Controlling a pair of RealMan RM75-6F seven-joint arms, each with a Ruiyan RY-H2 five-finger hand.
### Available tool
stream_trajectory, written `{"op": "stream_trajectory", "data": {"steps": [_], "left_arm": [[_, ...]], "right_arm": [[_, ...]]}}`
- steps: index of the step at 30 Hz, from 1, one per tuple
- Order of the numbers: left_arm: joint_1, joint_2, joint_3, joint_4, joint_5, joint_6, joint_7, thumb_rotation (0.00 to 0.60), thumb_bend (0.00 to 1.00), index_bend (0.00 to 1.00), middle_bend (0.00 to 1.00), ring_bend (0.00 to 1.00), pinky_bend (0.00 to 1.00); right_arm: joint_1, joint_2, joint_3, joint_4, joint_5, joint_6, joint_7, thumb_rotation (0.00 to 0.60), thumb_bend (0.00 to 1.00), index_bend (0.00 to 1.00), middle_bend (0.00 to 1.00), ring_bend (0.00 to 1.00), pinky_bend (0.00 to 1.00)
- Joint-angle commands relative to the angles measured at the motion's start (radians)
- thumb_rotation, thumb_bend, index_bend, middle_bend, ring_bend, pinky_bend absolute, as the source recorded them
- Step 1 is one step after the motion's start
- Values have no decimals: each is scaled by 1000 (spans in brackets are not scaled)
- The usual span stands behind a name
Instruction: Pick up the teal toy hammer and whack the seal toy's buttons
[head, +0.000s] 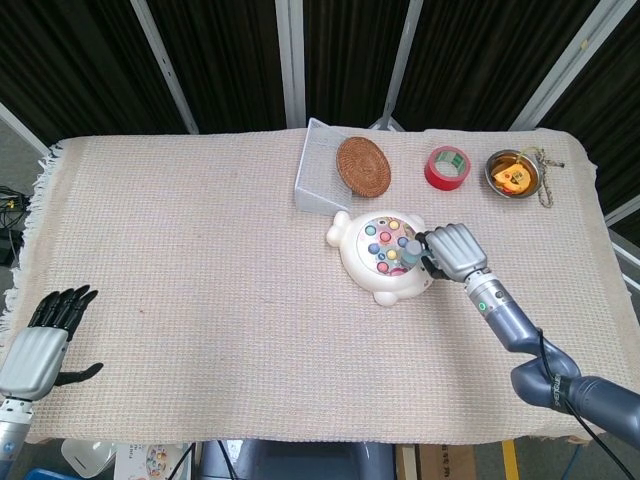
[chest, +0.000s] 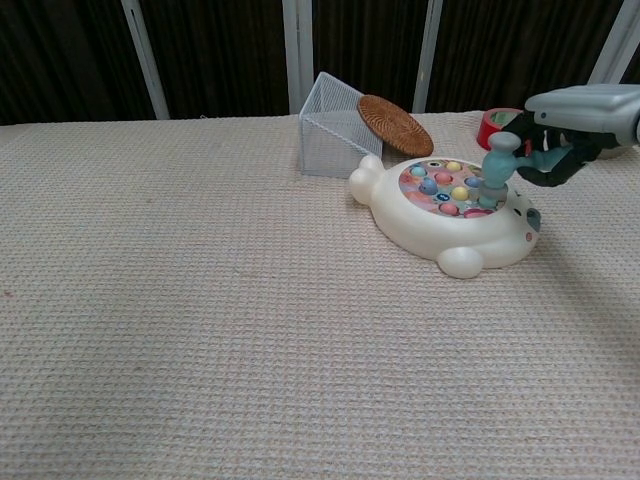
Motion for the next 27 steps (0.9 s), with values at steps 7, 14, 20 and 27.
{"op": "stream_trajectory", "data": {"steps": [7, 14, 20, 27], "left_arm": [[-1, -1, 1, 3, -5, -3, -1, 600, 46, 0, 0, 0, 0], [1, 0, 1, 2, -9, -2, 0, 600, 46, 0, 0, 0, 0], [1, 0, 1, 3, -4, 4, -3, 600, 46, 0, 0, 0, 0], [-1, 1, 2, -2, 7, 8, 0, 600, 46, 0, 0, 0, 0]], "right_arm": [[9, -18, -10, 14, 33, -26, -17, 600, 782, 948, 799, 671, 533], [18, -32, -12, 35, 42, -34, -23, 600, 782, 947, 799, 671, 533], [5, 2, -5, -7, 34, 5, -16, 600, 782, 947, 799, 670, 533], [-39, 53, -9, -50, 31, 57, 23, 600, 783, 947, 799, 671, 533]]}}
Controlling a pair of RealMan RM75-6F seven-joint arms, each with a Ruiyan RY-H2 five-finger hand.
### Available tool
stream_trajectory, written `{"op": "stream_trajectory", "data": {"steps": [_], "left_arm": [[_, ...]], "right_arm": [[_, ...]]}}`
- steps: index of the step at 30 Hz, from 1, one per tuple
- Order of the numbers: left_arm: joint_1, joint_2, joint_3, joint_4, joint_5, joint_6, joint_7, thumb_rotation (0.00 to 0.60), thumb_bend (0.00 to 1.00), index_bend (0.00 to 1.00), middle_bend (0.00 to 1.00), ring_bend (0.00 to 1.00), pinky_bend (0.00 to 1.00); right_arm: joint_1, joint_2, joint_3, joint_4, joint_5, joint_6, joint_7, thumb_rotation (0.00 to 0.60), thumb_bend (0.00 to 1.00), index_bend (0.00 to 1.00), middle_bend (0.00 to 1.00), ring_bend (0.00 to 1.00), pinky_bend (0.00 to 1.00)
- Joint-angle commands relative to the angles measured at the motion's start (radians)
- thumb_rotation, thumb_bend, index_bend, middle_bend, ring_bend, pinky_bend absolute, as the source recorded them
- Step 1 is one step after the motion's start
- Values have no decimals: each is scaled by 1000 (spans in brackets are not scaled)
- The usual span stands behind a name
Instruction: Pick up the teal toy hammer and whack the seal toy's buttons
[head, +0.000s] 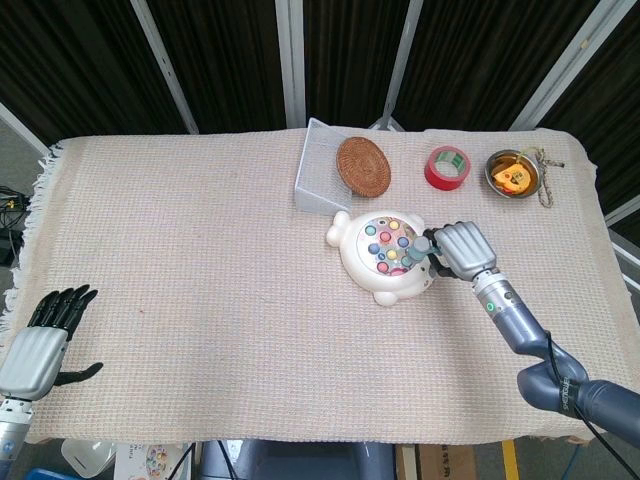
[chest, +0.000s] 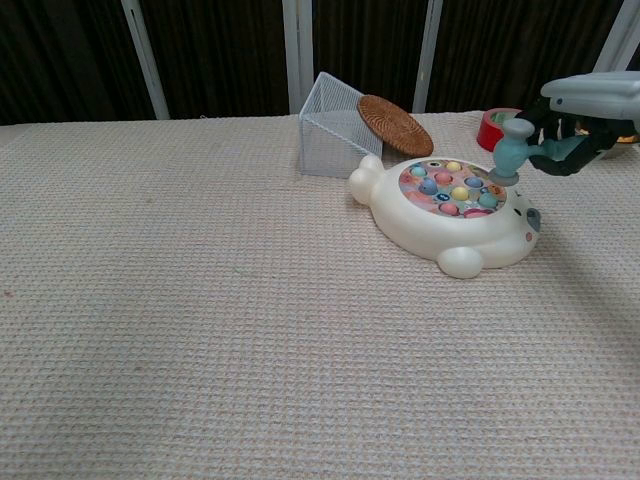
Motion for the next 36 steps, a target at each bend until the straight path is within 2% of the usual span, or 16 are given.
{"op": "stream_trajectory", "data": {"steps": [1, 7, 16, 27, 36], "left_arm": [[0, 1, 1, -2, 3, 2, 2, 600, 46, 0, 0, 0, 0], [3, 4, 4, -10, 4, 7, 11, 600, 46, 0, 0, 0, 0], [12, 14, 8, -36, 11, 22, 38, 600, 46, 0, 0, 0, 0], [20, 24, 12, -63, 15, 33, 66, 600, 46, 0, 0, 0, 0], [24, 28, 12, -75, 15, 37, 79, 600, 46, 0, 0, 0, 0]], "right_arm": [[-23, 13, -7, -2, 0, 15, 27, 600, 783, 947, 799, 671, 533], [-63, -1, -38, 53, -11, 19, 108, 600, 783, 947, 799, 666, 533], [-108, -65, -81, 210, -66, 24, 278, 600, 783, 890, 799, 613, 518], [-133, -152, -121, 393, -142, 36, 458, 600, 783, 872, 786, 594, 490], [-131, -219, -140, 525, -182, 30, 561, 600, 783, 815, 745, 550, 438]]}}
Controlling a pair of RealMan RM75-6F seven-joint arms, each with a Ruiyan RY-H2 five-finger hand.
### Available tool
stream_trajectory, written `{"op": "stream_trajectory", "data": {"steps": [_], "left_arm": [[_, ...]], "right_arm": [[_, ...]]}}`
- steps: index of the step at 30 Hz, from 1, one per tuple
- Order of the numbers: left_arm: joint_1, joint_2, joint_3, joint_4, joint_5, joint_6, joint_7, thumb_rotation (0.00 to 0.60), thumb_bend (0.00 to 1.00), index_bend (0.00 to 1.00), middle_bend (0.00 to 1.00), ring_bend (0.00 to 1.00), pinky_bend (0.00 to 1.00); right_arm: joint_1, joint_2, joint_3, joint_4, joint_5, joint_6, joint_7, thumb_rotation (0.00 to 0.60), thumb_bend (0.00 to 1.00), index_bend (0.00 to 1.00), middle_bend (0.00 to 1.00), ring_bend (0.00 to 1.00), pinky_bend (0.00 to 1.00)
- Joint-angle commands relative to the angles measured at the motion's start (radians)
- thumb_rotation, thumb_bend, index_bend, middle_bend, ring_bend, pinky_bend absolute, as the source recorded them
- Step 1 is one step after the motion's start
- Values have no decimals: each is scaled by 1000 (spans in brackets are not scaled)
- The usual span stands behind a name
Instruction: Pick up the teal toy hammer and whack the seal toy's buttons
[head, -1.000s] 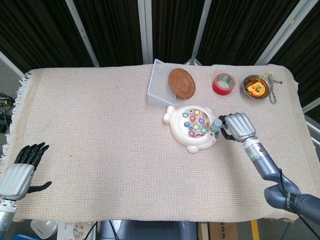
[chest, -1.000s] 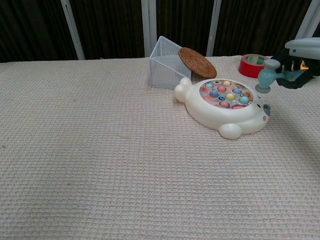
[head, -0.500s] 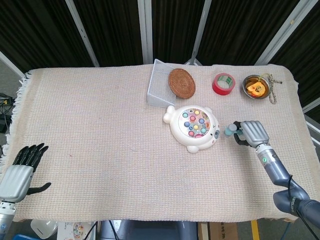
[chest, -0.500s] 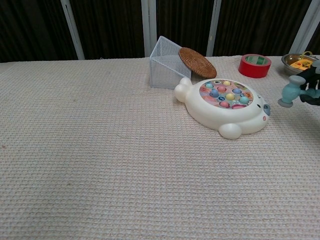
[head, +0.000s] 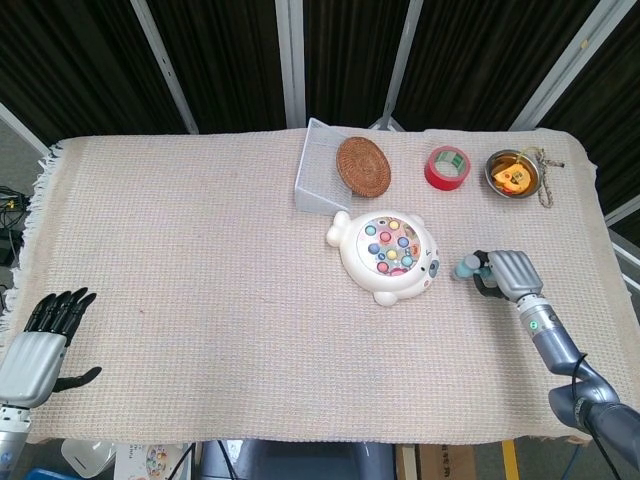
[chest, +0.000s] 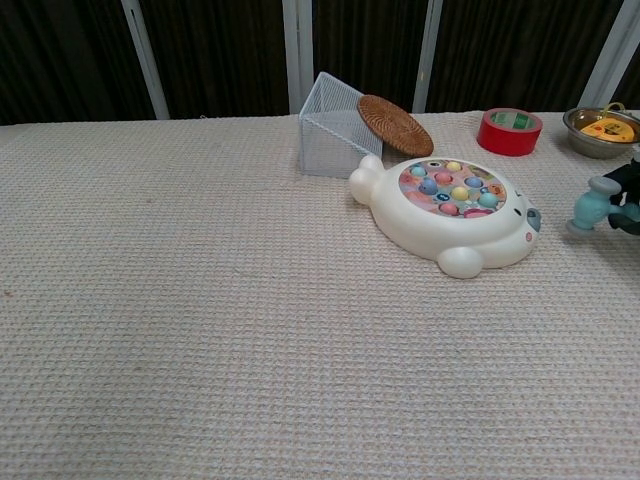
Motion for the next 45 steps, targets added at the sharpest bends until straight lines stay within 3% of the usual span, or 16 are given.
{"op": "stream_trajectory", "data": {"steps": [1, 29, 45], "left_arm": [[1, 1, 0, -2, 0, 1, 2, 600, 46, 0, 0, 0, 0], [-1, 1, -4, -5, -1, -2, 5, 600, 46, 0, 0, 0, 0], [-4, -1, -8, -6, -4, -6, 8, 600, 46, 0, 0, 0, 0]], "right_arm": [[1, -24, -9, 44, -18, -4, 40, 600, 783, 802, 735, 541, 430], [-13, -35, -41, 97, -55, -33, 139, 600, 783, 600, 596, 406, 306], [-20, -30, -33, 87, -45, -40, 142, 600, 638, 568, 571, 381, 278]]}}
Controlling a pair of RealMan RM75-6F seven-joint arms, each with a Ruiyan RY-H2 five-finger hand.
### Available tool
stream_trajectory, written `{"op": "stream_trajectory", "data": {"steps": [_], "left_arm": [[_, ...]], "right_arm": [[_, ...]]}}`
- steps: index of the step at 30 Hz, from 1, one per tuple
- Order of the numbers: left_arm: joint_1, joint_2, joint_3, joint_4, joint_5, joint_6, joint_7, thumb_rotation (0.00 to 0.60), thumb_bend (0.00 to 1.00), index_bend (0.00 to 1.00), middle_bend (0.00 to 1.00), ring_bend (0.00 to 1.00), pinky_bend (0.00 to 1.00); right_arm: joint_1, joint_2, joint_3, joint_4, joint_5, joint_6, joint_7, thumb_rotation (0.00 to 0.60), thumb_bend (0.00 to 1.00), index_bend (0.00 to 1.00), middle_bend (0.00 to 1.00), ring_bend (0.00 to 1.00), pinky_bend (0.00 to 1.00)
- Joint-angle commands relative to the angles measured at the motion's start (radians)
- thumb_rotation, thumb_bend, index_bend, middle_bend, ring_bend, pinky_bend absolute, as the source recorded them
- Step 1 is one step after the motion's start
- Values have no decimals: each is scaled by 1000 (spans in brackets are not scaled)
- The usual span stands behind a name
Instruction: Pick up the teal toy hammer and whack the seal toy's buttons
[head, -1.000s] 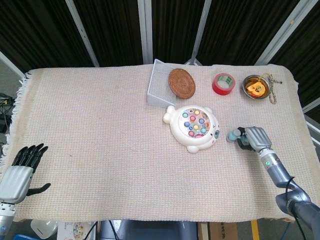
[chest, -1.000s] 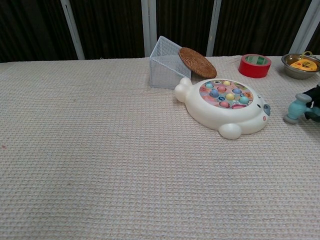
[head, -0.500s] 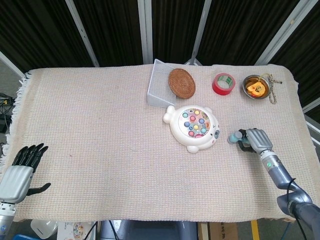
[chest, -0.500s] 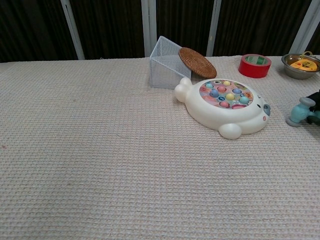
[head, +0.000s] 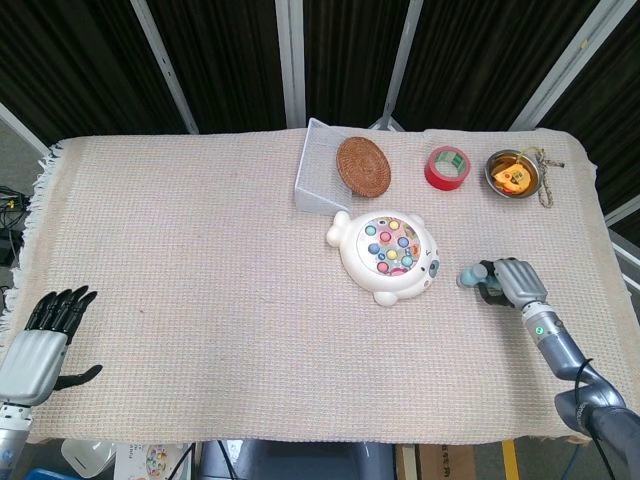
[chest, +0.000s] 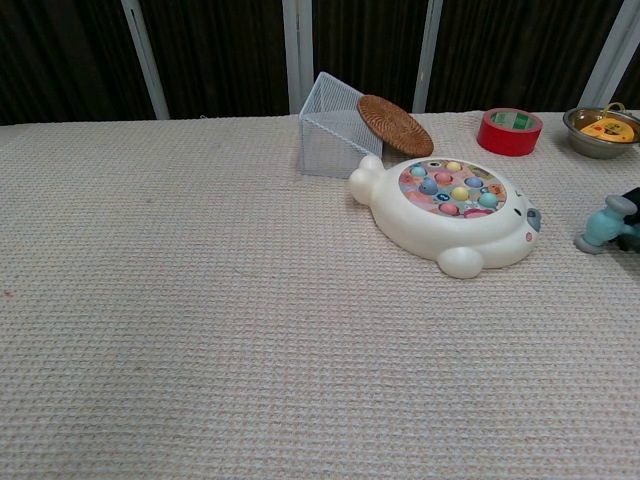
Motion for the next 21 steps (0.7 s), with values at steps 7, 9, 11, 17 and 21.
{"op": "stream_trajectory", "data": {"steps": [7, 9, 11, 17, 21], "left_arm": [[-2, -2, -1, 0, -1, -3, 2, 600, 46, 0, 0, 0, 0], [-2, -2, -1, 0, -2, -3, 2, 600, 46, 0, 0, 0, 0], [-2, -3, -1, 0, -2, -4, 1, 600, 46, 0, 0, 0, 0], [-3, -3, -2, 1, -2, -4, 1, 600, 46, 0, 0, 0, 0], [-3, -4, -1, 1, -3, -6, 1, 600, 46, 0, 0, 0, 0]], "right_arm": [[-1, 5, 1, -6, 0, -2, -1, 600, 598, 554, 562, 371, 261], [-2, 6, 1, -8, 0, -4, -2, 600, 567, 553, 561, 369, 256], [-1, 7, 2, -9, 1, -6, -4, 600, 533, 550, 559, 365, 253], [-2, 10, 3, -16, 3, -11, -10, 600, 390, 544, 557, 358, 250], [-2, 13, 4, -20, 5, -15, -13, 600, 357, 543, 557, 357, 242]]}}
